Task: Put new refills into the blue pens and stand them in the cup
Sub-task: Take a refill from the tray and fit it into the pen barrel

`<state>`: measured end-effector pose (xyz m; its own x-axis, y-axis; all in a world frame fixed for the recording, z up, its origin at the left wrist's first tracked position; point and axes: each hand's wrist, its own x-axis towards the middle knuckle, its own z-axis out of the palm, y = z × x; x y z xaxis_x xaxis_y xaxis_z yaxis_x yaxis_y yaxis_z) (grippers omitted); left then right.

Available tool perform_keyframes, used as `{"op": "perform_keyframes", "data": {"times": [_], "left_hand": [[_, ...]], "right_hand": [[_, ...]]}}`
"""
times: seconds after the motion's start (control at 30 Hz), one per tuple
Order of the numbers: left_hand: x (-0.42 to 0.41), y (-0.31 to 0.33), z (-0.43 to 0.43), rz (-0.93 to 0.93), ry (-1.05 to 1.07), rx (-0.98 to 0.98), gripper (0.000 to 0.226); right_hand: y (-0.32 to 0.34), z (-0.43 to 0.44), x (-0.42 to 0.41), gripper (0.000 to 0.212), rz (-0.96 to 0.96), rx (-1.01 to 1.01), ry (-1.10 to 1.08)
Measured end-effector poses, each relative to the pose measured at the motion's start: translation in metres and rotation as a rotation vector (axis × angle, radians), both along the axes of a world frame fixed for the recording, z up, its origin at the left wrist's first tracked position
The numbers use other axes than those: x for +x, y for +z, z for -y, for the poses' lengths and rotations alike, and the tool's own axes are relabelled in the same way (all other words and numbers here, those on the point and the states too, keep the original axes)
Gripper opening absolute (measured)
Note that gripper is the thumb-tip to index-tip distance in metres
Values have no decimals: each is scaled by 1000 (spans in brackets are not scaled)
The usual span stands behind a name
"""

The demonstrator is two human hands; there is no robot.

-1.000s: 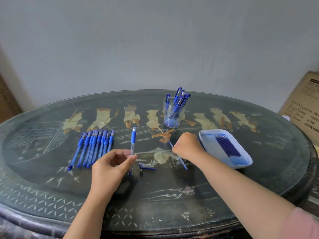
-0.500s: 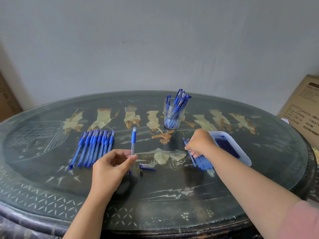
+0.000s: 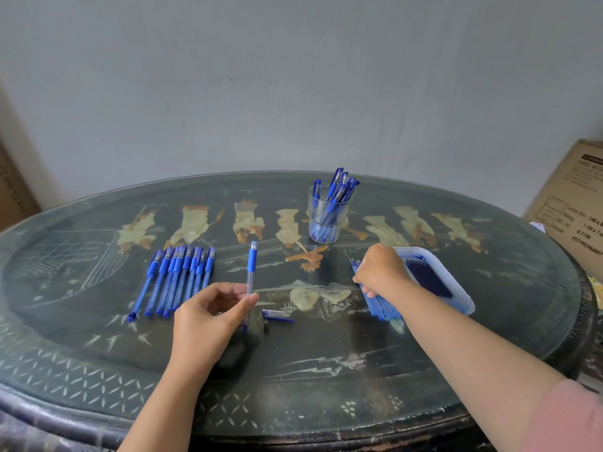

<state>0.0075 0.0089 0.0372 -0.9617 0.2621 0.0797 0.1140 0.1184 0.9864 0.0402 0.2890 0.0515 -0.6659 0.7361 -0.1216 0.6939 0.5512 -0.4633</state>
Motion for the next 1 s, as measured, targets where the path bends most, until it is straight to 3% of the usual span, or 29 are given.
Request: {"op": "perform_keyframes", "data": {"times": [1.0], "left_hand": [[-2, -4, 0, -3, 5, 25, 13]], "right_hand": [[-2, -1, -1, 6, -6, 21, 43]]}}
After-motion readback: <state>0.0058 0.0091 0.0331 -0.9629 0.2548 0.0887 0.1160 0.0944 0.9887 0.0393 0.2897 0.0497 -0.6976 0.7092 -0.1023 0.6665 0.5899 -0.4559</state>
